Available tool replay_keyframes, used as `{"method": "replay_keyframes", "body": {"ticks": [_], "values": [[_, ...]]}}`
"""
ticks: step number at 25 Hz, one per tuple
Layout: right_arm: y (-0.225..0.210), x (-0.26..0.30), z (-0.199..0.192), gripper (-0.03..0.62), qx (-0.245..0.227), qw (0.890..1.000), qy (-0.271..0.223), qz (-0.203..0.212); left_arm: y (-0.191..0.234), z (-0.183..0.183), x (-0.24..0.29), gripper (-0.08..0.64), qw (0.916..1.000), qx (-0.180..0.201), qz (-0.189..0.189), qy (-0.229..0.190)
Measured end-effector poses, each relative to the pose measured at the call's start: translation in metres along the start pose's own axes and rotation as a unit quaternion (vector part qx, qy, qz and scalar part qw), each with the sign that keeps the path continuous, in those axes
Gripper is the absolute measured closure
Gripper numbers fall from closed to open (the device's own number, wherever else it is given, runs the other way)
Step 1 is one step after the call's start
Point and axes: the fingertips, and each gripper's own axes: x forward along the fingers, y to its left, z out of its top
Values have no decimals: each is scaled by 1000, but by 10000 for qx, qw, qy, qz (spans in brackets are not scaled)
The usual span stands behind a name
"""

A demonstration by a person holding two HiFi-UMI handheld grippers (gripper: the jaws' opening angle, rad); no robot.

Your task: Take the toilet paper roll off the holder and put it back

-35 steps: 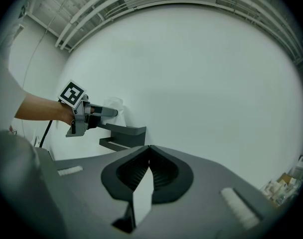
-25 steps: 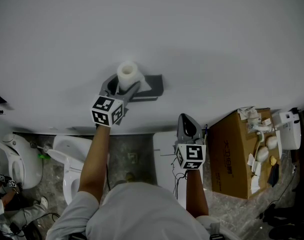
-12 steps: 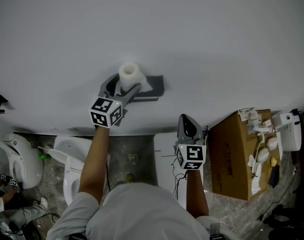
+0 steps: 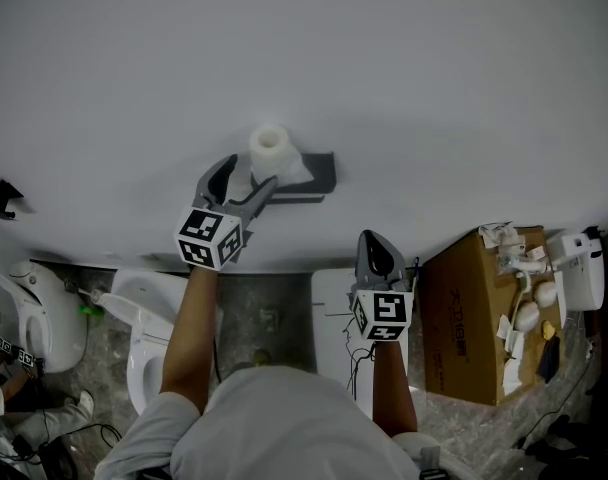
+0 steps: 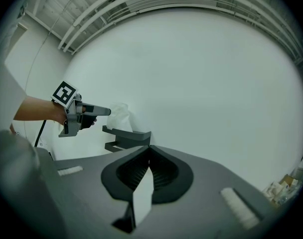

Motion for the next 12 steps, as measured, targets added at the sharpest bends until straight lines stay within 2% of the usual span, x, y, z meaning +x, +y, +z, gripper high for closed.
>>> {"method": "replay_keyframes", "body": {"ticks": [4, 12], "values": [[4, -1, 2, 591, -3, 10000, -30, 31, -6, -4, -15, 209, 10000, 53, 68, 17], [9, -4, 4, 591, -45, 9999, -44, 97, -13, -10, -51, 289, 9999, 47, 131, -23]]}}
